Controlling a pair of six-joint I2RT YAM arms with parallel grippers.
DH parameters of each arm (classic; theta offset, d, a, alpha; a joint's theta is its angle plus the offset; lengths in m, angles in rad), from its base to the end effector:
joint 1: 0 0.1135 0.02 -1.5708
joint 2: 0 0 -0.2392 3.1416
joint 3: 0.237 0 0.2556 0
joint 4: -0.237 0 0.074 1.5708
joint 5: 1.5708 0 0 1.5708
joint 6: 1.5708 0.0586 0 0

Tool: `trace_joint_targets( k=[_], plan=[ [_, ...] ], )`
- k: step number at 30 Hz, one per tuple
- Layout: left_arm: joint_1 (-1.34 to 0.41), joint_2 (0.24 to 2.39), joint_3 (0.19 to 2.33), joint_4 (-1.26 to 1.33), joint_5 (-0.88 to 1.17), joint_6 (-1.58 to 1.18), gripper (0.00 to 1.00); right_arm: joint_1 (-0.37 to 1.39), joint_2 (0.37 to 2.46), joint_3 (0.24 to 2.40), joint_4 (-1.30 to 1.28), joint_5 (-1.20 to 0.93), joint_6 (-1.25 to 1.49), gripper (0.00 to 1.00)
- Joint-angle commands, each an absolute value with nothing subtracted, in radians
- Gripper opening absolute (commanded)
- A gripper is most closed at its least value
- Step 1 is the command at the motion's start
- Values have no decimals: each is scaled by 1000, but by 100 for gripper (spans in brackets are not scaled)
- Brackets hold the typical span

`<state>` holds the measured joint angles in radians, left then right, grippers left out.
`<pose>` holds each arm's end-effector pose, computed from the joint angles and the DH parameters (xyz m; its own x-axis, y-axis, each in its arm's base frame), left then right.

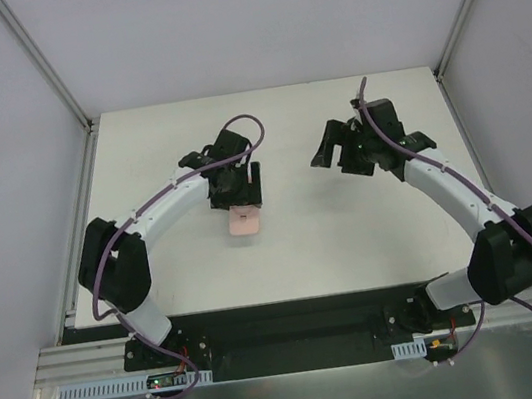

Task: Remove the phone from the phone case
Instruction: Pick up the phone at the center of the board.

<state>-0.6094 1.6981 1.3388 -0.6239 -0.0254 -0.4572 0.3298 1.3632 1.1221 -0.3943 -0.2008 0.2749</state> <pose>0.3104 -0.2149 0.2092 -0.8599 0.0620 -0.5068 0.2018 0.9531 -0.2258 0.3104 0.1186 0.2685 -0.6678 0.0526 -0.7425 -0.2992 0.8944 0.3324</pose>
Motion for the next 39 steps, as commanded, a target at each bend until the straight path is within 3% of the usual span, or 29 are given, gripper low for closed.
trace_joint_targets(
  k=[1,23,28,34,39],
  plan=[
    [-618,1620,1376,-611,61,-437,36,354,1425,1175,-269,-319,396,96],
    [-617,1555,1410,-589,295,-414,36,479,1695,1299,-86,-475,574,99],
    [-618,1551,1413,-586,302,-413,37,505,1724,1305,-63,-500,587,88],
    [-617,1560,1420,-586,310,-405,37,528,1743,1307,-34,-549,598,64],
    [-617,1580,1446,-587,307,-385,38,537,1732,1276,-17,-581,600,59]
  ],
)
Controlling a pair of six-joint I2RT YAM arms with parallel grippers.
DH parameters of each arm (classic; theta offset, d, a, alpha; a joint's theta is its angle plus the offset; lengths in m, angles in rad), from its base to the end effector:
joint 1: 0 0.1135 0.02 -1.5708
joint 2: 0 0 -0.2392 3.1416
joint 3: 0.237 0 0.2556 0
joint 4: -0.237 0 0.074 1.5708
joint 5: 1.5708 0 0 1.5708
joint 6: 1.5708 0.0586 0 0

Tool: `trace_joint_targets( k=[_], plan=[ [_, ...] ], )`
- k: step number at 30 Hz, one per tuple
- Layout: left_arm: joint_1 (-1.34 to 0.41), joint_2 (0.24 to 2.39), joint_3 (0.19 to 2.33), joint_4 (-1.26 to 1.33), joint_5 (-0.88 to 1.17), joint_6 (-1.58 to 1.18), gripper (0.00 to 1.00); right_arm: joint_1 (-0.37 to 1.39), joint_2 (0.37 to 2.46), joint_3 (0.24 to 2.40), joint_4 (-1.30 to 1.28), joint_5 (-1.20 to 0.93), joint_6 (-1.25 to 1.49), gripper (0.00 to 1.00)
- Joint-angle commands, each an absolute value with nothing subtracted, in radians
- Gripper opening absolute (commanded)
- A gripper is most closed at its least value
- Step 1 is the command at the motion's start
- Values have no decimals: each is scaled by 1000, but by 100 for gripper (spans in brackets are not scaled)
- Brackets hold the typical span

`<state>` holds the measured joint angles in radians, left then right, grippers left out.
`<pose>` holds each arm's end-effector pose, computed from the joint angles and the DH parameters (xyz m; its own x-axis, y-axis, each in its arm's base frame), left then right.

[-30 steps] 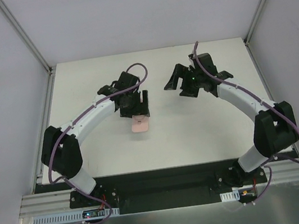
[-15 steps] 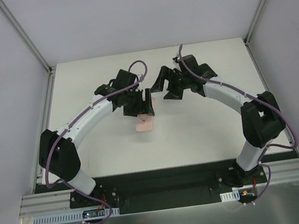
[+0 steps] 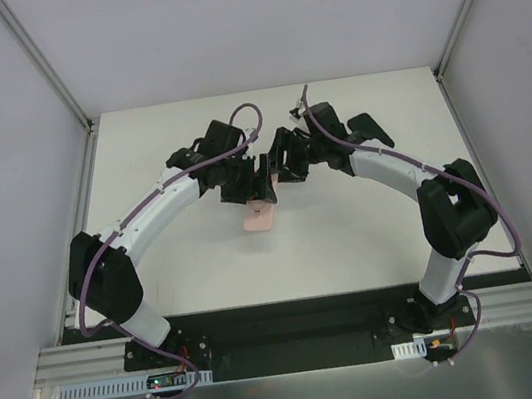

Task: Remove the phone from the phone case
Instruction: Pick up the phone at the center of the board, then adjust the phone.

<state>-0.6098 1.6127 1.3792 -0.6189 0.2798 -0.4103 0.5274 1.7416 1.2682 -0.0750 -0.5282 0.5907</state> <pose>0.2952 -0.2260 0.2553 -0.8449 0.1226 -0.5206 0.3952 0.7990 -0.4532 0.3442 0.2346 0.2244 -0.8232 0.0772 -0.5624 -0.4188 0.5862 0.6935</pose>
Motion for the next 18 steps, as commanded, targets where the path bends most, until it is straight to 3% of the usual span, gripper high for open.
trace_joint_targets(
  k=[1,7,10,16,18],
  plan=[
    [-617,1585,1451,-588,308,-382,38,537,1723,1272,-14,-584,597,59],
    [-617,1628,1482,-589,339,-368,38,541,1697,1238,-11,-603,578,59],
    [-617,1634,1491,-589,348,-362,38,543,1698,1244,-12,-609,575,53],
    [-617,1629,1483,-589,350,-353,39,541,1698,1246,-11,-598,569,27],
    [-617,1625,1476,-588,350,-353,40,540,1701,1249,-12,-592,572,8]
  ],
)
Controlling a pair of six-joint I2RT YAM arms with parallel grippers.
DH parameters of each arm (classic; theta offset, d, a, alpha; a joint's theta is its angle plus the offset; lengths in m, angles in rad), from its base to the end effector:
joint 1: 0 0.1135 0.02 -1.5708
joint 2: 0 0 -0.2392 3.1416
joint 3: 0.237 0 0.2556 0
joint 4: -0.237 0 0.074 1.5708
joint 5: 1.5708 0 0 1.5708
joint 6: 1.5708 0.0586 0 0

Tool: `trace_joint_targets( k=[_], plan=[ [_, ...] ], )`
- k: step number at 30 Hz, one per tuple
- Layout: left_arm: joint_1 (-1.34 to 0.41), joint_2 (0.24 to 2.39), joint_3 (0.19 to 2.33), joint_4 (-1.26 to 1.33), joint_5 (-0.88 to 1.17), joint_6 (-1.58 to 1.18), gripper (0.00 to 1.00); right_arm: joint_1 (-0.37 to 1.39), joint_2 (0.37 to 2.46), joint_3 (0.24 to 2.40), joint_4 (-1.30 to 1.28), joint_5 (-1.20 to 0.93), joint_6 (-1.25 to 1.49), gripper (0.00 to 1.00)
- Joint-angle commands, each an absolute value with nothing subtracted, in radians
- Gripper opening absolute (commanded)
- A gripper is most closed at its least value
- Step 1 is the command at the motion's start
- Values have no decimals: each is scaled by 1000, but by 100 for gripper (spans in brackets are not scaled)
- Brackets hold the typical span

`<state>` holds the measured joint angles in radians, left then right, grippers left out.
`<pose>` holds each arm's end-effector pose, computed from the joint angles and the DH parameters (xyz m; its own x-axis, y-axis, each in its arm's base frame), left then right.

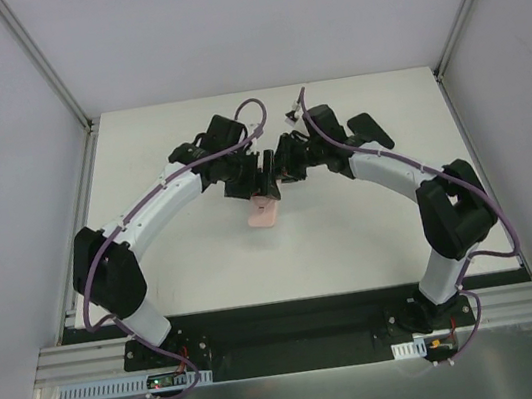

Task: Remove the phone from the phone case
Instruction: Adjust the phone.

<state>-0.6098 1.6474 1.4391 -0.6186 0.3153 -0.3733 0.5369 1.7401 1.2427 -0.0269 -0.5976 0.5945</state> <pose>0.3024 -0.2335 0.2639 -0.8230 0.1520 -0.5473 0.4473 0.7674 -0.4594 0.3383 0.2397 0.2222 -0.8276 0.0462 -0.5594 -0.4561 0.5255 0.7182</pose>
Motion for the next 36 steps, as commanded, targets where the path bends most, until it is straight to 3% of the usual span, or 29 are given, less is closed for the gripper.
trace_joint_targets(
  k=[1,3,4,6,8,14,18,25,36],
  plan=[
    [-617,1623,1474,-589,348,-353,42,541,1703,1253,-12,-591,572,1],
    [-617,1618,1473,-589,342,-348,53,540,1706,1258,-15,-581,577,1],
    [-617,1618,1474,-591,330,-345,70,541,1704,1262,-17,-577,577,1],
    [-617,1608,1485,-601,310,-338,89,541,1695,1269,-41,-543,572,1],
    [-618,1589,1491,-610,261,-328,98,538,1689,1301,-127,-471,560,1],
    [-653,1530,1480,-634,129,-287,99,531,1674,1397,-388,-192,577,1],
    [-774,1511,1442,-597,60,-226,99,531,1666,1460,-517,-51,643,1],
    [-877,1589,1456,-532,-73,-249,99,531,1684,1569,-743,162,736,1],
    [-908,1664,1488,-473,-143,-199,93,518,1693,1667,-914,101,664,1]
  ],
)
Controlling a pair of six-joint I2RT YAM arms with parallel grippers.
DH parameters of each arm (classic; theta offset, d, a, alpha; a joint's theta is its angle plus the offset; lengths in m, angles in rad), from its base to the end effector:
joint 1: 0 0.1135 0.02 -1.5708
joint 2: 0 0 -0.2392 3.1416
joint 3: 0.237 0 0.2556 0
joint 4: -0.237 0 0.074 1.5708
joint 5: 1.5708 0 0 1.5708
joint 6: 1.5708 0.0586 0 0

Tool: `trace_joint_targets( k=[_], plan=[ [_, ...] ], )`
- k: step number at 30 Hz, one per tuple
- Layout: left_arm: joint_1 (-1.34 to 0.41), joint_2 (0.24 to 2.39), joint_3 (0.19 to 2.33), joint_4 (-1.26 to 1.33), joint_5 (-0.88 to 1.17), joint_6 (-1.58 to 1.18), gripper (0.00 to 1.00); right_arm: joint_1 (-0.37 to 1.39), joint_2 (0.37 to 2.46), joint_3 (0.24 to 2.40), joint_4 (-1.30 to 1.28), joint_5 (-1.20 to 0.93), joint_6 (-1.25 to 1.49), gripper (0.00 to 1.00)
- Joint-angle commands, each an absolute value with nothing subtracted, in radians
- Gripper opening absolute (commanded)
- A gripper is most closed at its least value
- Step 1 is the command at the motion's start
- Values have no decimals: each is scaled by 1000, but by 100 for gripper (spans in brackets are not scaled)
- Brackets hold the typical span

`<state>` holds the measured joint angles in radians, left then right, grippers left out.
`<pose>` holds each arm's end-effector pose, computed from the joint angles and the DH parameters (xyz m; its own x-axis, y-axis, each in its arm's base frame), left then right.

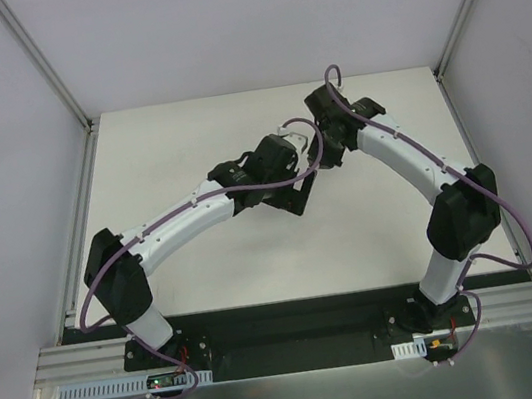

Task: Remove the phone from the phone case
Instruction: Adjust the phone.

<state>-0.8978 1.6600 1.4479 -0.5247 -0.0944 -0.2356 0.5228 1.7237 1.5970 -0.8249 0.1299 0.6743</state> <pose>0.2504 -0.3053 0.2692 -0.5788 0.3533 -0.7349 0.6169 0.7791 -0.1113 0.3392 0.1867 0.2705 -0.8196 0.2422 -0.5192 0.1047 0.9543 0.2800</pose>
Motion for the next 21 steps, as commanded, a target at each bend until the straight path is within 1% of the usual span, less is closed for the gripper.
trace_joint_targets(
  k=[1,2,5,6,10,13,16,21],
  plan=[
    [-911,1670,1496,-471,-141,-195,93,517,1698,1680,-952,94,661,1],
    [-914,1672,1499,-469,-138,-193,91,517,1707,1702,-972,89,657,1],
    [-923,1674,1497,-459,-135,-192,90,509,1742,1744,-1052,52,657,1],
    [-928,1672,1496,-456,-137,-192,89,509,1755,1788,-1077,43,658,1],
    [-931,1660,1476,-427,-129,-181,90,509,1815,1925,-1250,41,647,1],
    [-933,1666,1489,-420,-120,-167,89,506,1824,1960,-1284,35,650,1],
    [-934,1675,1506,-420,-110,-163,86,505,1812,1959,-1292,28,673,1],
    [-937,1686,1528,-420,-118,-155,77,502,1822,1965,-1318,23,690,1]
  ],
)
